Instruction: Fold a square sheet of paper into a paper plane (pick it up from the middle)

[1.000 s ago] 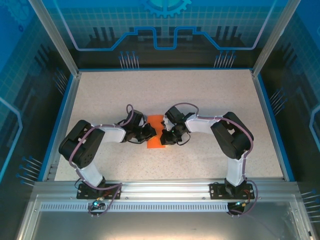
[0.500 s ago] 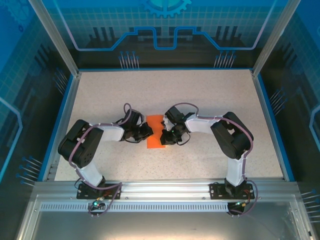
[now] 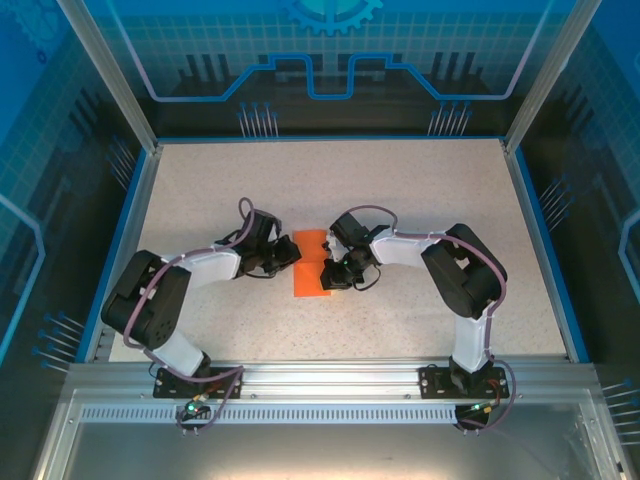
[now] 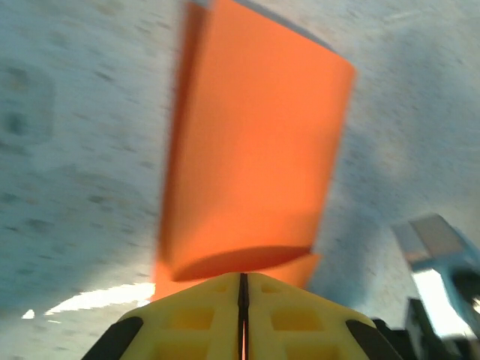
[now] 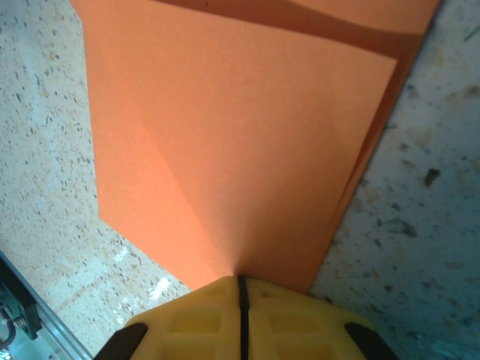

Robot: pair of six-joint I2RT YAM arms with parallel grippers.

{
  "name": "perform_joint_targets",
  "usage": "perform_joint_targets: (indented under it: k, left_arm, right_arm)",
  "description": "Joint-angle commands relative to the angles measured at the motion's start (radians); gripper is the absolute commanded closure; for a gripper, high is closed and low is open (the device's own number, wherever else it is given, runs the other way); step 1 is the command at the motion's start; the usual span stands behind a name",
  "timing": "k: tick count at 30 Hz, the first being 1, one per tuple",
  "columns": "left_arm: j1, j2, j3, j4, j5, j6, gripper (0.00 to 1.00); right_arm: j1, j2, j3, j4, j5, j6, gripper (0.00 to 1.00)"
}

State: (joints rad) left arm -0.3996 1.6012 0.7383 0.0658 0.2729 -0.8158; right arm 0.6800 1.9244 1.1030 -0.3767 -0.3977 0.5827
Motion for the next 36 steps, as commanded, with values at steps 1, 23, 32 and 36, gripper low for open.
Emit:
perform_joint_targets:
  k: [1,23,32,36]
  left_arm:
    - [-0.038,-0.004,-0.03,0.072,0.066,-0.05,0.88]
    - [-0.053,0.123,-0.027,0.014,-0.04,-0.02,0.9]
    - [-0.054,0.122,-0.036,0.016,-0.032,-0.027,0.91]
    - [-0.054,0.123,-0.036,0.015,-0.034,-0.033,0.91]
  right_arm:
    - [0.004,0.06,-0.068,-0.157,0.107,0.002,0.91]
    - [0.003,-0.061,0.058,-0.092,0.032,-0.043,0.9]
    - [0.012,0.073,0.207,-0.093,0.002,-0.049,0.9]
    - [0.017,0.118,0.221,-0.094,-0.004,-0.044,0.9]
